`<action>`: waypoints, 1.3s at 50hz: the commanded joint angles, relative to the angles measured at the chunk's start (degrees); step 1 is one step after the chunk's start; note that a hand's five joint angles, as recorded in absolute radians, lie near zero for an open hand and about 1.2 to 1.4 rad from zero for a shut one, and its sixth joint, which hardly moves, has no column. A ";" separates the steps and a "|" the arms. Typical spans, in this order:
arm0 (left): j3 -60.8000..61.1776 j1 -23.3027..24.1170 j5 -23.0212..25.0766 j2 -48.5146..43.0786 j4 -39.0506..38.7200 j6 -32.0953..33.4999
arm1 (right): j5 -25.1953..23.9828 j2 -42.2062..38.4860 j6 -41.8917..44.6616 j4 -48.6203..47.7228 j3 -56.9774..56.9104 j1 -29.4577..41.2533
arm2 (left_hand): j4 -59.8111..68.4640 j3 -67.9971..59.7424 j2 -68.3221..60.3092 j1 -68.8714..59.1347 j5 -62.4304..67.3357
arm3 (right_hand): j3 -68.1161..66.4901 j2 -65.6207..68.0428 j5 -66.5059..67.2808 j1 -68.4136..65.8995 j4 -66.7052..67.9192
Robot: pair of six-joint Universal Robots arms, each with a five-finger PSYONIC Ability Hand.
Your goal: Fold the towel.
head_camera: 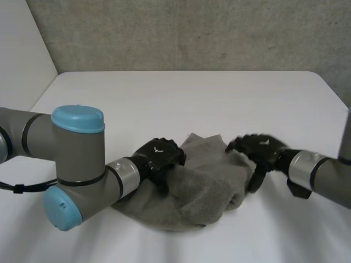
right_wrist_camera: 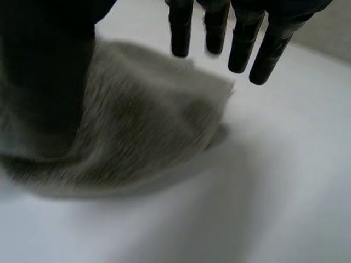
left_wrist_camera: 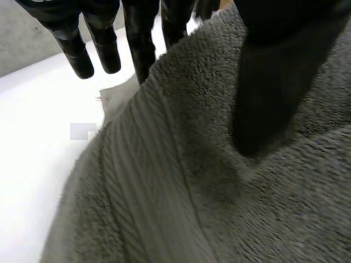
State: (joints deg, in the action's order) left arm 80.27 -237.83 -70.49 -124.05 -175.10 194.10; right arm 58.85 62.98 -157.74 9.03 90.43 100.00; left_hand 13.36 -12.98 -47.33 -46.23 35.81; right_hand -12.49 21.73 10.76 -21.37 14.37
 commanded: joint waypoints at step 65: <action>14.06 -5.47 -6.07 22.13 -6.94 5.67 | 1.62 20.16 -0.81 3.71 9.58 2.32 | -3.36 2.98 35.10 33.99 -33.58 | 2.49 -11.73 -10.76 11.37 -4.37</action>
State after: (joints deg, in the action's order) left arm 101.25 -247.88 -76.60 -93.49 -184.21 199.62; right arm 60.66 83.50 -159.43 13.12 96.57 105.45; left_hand 13.36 -12.98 -14.41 -14.69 3.04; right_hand -12.49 14.36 3.47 -13.69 14.37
